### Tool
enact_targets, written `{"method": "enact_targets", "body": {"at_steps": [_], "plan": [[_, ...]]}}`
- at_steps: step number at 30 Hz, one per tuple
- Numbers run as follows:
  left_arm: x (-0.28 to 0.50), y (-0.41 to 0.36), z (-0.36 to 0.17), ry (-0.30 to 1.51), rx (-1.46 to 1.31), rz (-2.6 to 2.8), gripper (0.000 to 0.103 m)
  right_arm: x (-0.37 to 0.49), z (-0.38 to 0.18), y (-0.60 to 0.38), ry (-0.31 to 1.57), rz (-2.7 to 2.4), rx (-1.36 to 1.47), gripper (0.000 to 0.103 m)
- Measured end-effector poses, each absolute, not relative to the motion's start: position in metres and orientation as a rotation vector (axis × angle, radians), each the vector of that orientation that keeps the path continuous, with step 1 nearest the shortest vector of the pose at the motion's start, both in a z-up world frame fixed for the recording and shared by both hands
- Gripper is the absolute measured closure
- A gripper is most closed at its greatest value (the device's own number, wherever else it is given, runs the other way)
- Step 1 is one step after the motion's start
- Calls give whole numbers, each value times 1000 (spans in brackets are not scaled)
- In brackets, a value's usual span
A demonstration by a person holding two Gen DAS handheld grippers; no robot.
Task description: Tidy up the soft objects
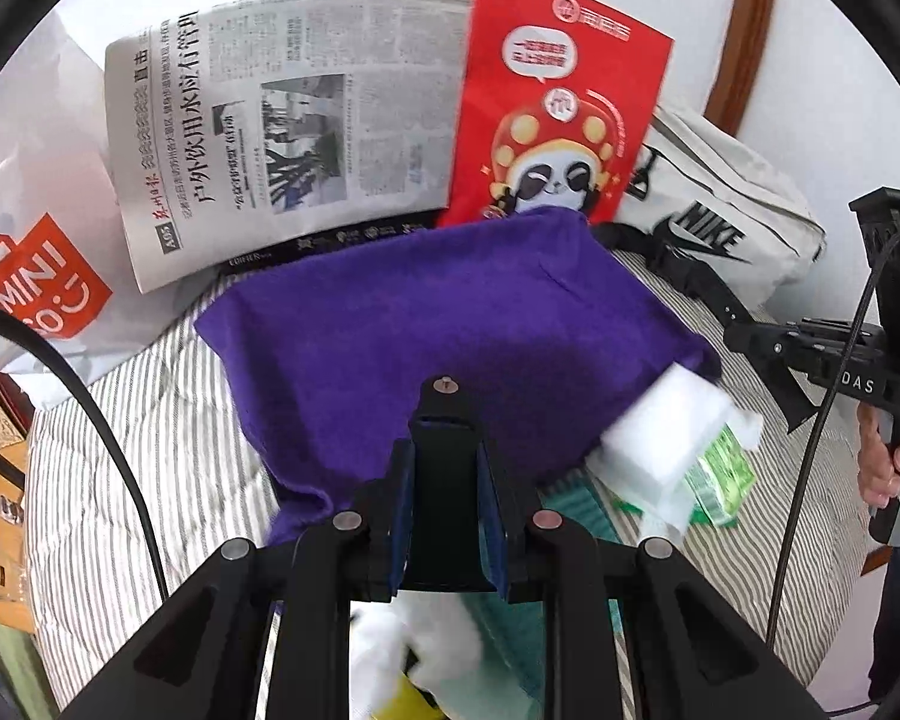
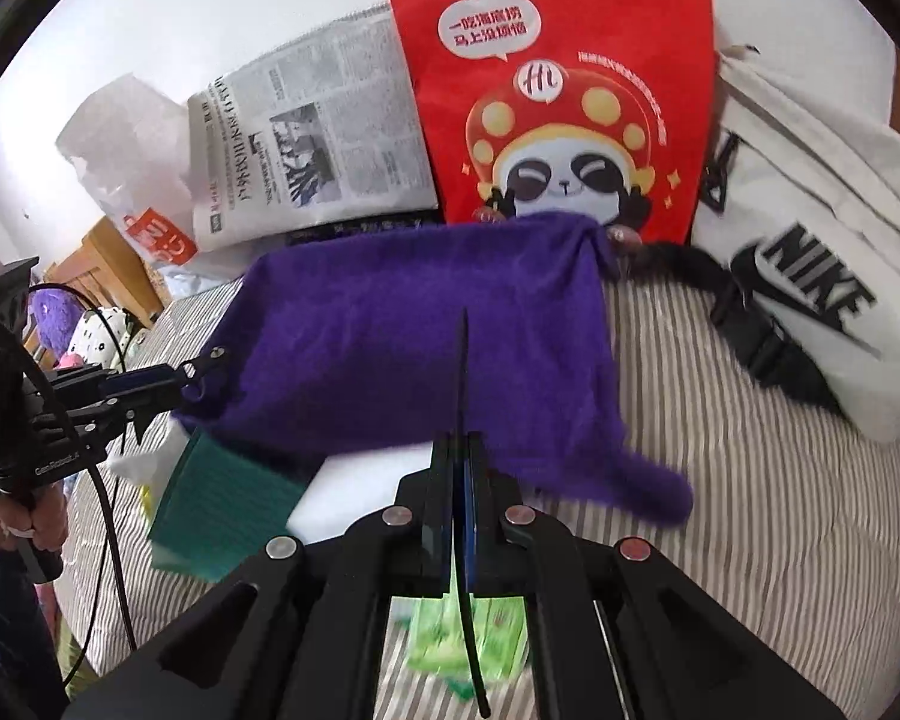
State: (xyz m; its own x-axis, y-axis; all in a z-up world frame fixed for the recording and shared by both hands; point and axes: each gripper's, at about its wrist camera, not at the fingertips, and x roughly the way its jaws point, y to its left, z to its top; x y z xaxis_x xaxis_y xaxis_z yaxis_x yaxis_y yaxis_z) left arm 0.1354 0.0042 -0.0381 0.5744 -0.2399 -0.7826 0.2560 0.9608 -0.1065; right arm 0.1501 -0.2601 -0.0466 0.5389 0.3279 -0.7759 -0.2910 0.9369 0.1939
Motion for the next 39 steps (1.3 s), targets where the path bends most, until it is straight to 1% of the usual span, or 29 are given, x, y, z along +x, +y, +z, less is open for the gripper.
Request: {"method": "enact_targets", "body": {"at_steps": [10, 19, 24, 33, 35, 38, 39], "plan": [[188, 21, -53, 939, 16, -250, 83, 225, -52, -258, 950, 353, 7, 100], [222, 29, -77, 975, 27, -211, 83, 279, -94, -247, 1057, 351, -38, 100], [230, 28, -95, 1027, 41, -206, 82, 289, -119, -249, 1127, 336, -54, 100], [230, 25, -113, 1073, 44, -181, 82, 288, -123, -244, 1140, 340, -79, 98], [230, 23, -114, 1084, 47, -180, 81, 290, -123, -243, 1142, 341, -73, 96], [229, 19, -114, 1101, 69, -173, 80, 288, -123, -244, 1145, 347, -61, 90], [229, 18, -114, 1104, 72, -171, 78, 288, -123, -245, 1144, 348, -61, 87]]}}
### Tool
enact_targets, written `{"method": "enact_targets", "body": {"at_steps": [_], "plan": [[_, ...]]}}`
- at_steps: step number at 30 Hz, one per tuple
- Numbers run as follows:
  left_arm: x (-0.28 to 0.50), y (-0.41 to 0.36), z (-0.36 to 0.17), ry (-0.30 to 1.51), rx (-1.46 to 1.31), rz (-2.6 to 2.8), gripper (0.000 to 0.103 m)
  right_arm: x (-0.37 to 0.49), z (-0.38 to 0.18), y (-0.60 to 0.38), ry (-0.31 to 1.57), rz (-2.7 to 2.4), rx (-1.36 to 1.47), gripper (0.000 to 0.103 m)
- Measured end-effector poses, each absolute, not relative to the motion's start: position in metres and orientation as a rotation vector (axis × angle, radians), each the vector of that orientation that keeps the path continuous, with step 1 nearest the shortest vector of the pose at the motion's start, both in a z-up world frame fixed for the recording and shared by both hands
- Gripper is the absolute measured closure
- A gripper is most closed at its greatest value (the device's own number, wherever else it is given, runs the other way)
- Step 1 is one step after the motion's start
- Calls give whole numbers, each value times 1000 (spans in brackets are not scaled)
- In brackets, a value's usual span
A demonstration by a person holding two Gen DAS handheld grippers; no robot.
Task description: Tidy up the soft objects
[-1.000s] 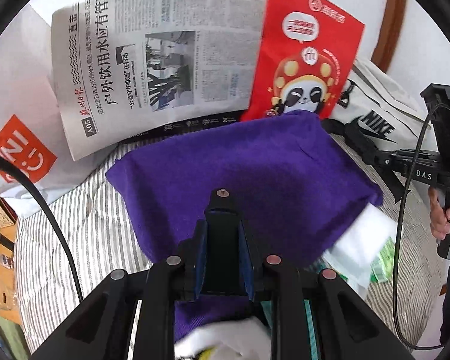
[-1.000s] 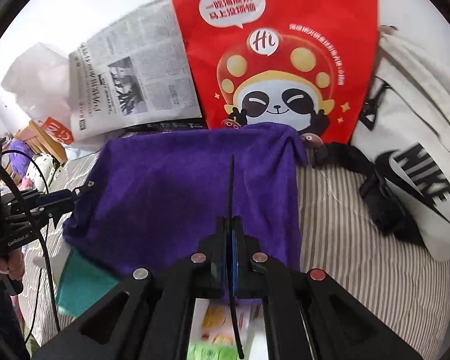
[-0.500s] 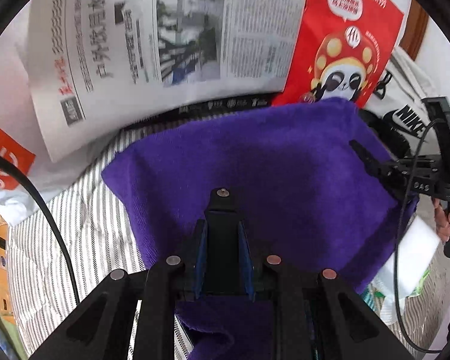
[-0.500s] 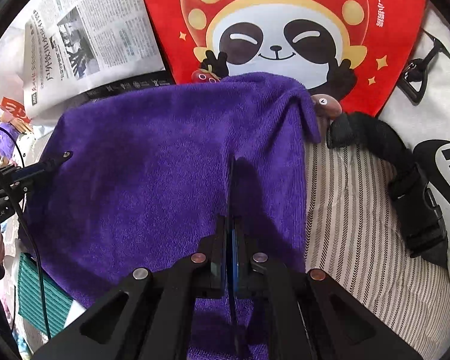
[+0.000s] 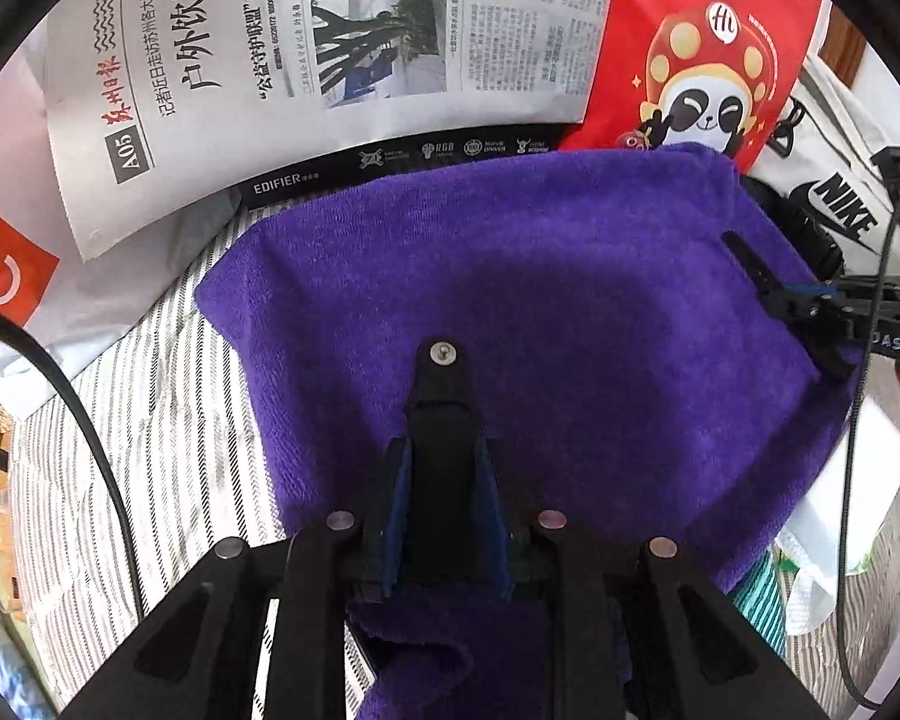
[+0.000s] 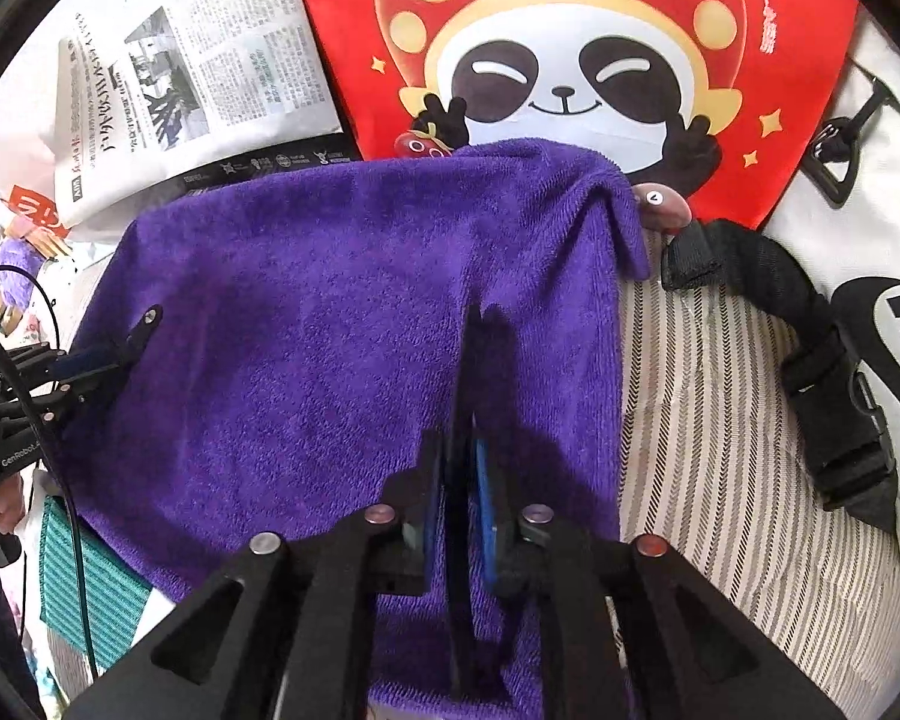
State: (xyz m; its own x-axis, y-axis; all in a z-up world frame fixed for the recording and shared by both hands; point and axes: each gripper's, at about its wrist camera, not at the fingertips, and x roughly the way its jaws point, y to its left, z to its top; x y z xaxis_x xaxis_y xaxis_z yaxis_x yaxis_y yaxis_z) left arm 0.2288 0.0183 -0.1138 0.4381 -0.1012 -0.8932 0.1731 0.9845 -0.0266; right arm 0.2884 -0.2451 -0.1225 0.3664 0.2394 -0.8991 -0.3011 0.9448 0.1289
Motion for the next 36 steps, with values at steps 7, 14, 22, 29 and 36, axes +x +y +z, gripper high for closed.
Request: {"method": "enact_targets", "body": {"at_steps": [7, 14, 22, 29, 36], "plan": [[213, 20, -98, 1089, 67, -164, 58, 272, -103, -252, 1099, 341, -56, 66], [181, 18, -69, 1035, 89, -167, 54, 236, -69, -255, 1044, 323, -47, 59], [135, 22, -51, 987, 80, -181, 53, 175, -44, -253, 982, 344, -51, 48], [95, 25, -52, 974, 52, -203, 53, 143, -56, -242, 1002, 363, -19, 40], [75, 25, -63, 988, 34, -232, 53, 119, -67, -211, 952, 328, -119, 14]]}}
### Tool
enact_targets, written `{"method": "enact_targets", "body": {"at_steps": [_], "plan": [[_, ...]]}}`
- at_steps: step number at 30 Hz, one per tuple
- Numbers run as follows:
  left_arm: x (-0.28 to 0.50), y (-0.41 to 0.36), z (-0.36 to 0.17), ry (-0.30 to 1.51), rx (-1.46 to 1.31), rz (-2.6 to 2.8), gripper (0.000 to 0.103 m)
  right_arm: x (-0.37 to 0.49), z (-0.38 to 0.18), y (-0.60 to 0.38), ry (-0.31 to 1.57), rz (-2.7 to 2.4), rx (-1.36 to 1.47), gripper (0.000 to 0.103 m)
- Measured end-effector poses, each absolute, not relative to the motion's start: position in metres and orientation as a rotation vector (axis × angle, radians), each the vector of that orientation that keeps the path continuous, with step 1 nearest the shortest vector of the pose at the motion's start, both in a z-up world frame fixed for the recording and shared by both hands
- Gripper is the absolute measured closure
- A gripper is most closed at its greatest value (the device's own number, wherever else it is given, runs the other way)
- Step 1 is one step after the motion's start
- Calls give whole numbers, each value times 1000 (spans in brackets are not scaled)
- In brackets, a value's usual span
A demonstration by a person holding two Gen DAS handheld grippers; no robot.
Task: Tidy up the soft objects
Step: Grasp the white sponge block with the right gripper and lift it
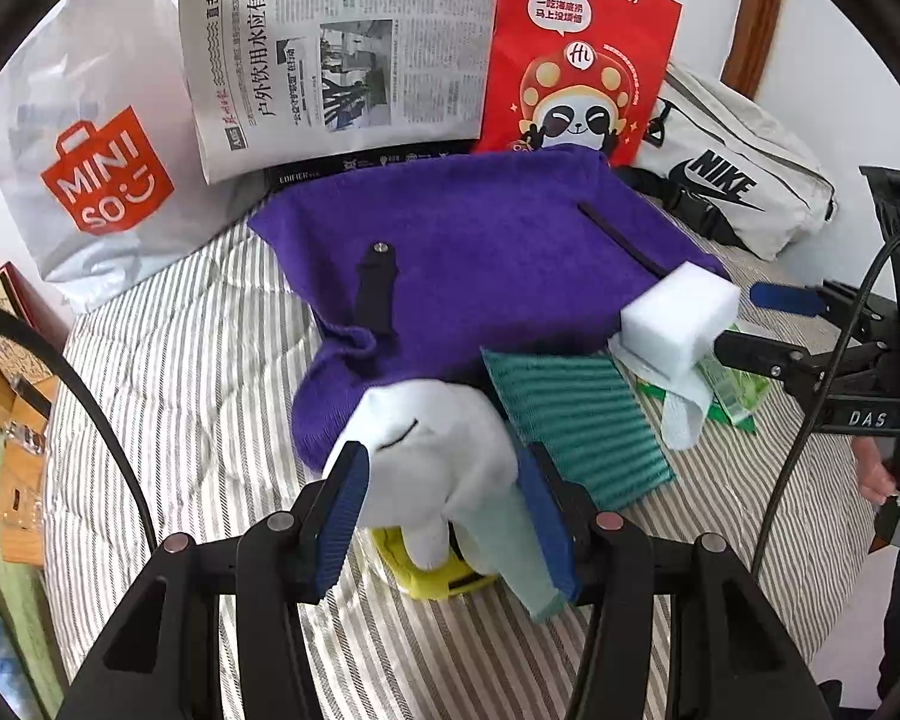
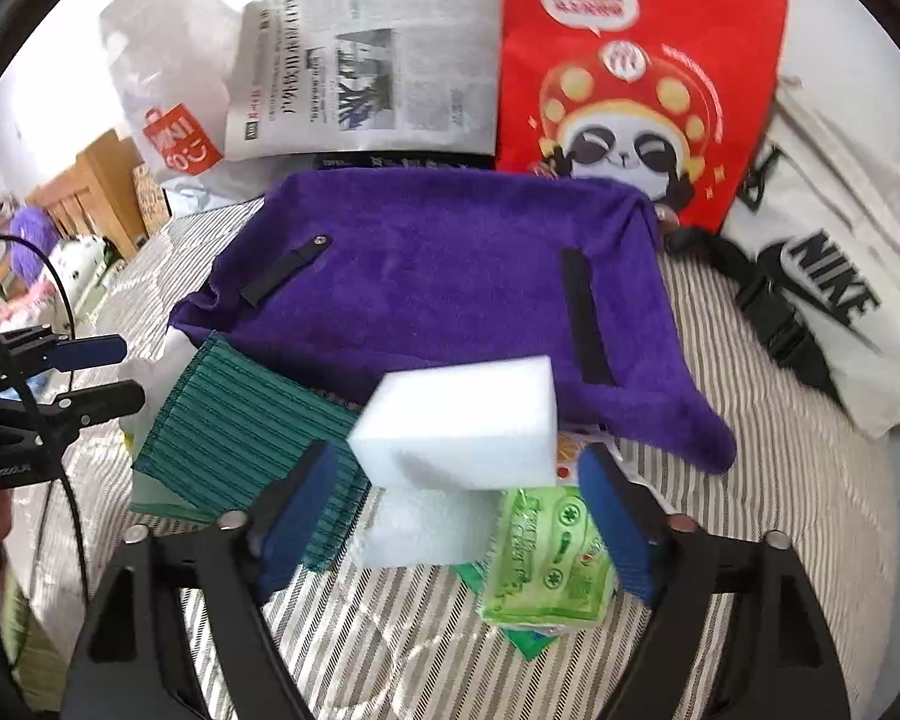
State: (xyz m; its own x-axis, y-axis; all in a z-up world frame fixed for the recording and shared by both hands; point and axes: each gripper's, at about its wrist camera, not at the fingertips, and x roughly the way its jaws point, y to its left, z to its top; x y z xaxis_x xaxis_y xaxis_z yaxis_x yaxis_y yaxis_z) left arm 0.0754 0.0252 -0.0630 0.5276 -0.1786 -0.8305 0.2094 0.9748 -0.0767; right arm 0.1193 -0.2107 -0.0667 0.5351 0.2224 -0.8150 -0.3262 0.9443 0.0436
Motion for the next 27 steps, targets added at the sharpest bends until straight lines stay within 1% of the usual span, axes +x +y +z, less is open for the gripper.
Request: {"method": "enact_targets", "body": {"at_steps": [4, 9, 15, 18, 22, 27], "plan": [[72, 29, -64, 983, 13, -236, 53, 112, -68, -195, 901, 296, -192, 14], [71, 31, -61, 974, 3, -250, 53, 117, -81, -182, 889, 246, -280, 14], [73, 31, -61, 975, 0, -258, 53, 132, -103, -177, 928, 186, -328, 14], [74, 30, -64, 987, 7, -250, 53, 139, -109, -175, 937, 176, -326, 21], [72, 28, -68, 997, 4, -256, 53, 145, -110, -180, 942, 199, -266, 21], [69, 21, -70, 1001, -4, -281, 53, 139, -99, -190, 923, 232, -206, 21]]}}
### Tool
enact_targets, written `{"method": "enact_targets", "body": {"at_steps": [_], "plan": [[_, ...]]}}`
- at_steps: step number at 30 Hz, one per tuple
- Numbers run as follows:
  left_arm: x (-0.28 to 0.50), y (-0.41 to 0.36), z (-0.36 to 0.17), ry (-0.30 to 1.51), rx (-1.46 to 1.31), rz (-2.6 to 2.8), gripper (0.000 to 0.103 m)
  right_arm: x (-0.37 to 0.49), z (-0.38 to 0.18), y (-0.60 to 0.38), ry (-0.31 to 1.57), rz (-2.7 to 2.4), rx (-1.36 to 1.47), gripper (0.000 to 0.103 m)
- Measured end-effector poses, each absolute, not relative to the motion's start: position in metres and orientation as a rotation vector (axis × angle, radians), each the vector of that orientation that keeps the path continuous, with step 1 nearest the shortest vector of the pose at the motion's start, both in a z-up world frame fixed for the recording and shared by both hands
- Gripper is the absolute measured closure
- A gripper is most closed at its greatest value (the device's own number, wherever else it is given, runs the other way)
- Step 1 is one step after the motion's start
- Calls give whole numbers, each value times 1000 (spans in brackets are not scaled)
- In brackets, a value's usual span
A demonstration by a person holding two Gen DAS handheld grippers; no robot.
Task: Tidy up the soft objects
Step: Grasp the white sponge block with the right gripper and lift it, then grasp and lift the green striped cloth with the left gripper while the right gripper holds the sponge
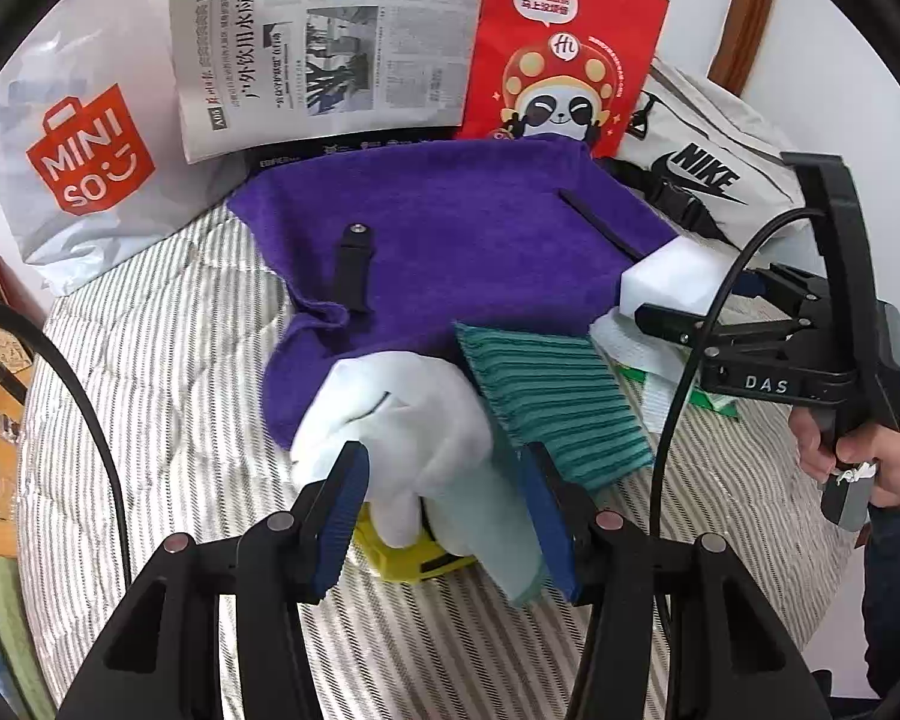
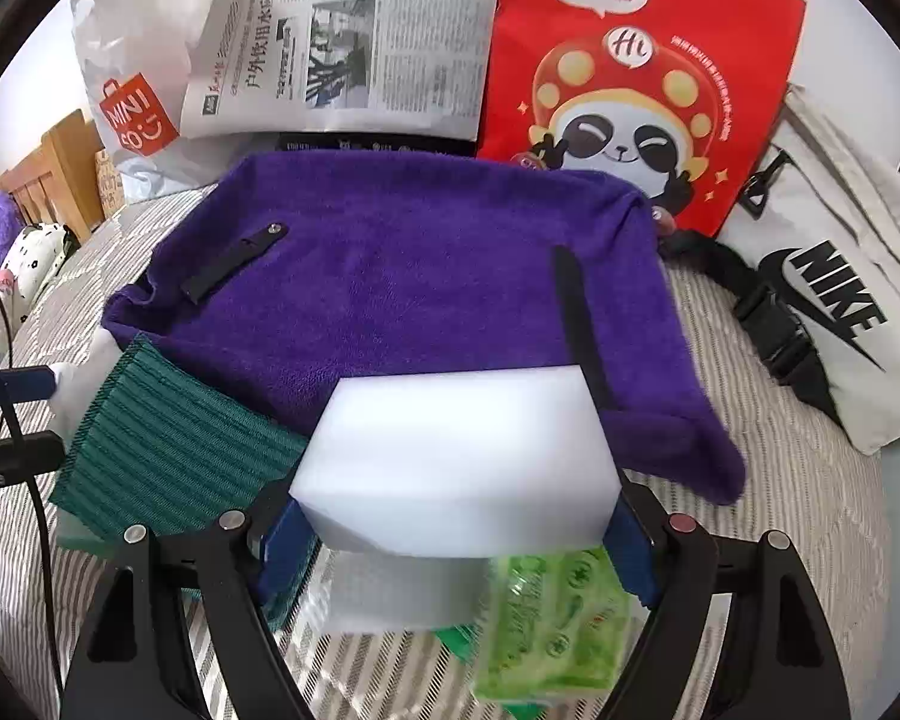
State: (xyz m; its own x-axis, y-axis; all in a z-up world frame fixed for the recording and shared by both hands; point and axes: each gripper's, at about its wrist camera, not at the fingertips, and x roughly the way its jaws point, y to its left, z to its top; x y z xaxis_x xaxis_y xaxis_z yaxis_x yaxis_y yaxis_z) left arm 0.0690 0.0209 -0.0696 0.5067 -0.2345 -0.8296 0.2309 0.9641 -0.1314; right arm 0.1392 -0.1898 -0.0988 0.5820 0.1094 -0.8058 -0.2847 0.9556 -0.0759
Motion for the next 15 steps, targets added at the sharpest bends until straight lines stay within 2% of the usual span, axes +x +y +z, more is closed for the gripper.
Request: {"method": "enact_targets", "body": {"at_steps": [15], "plan": [[58, 0, -77, 1045, -152, -393, 53, 103, -66, -234, 869, 185, -188, 21]]}}
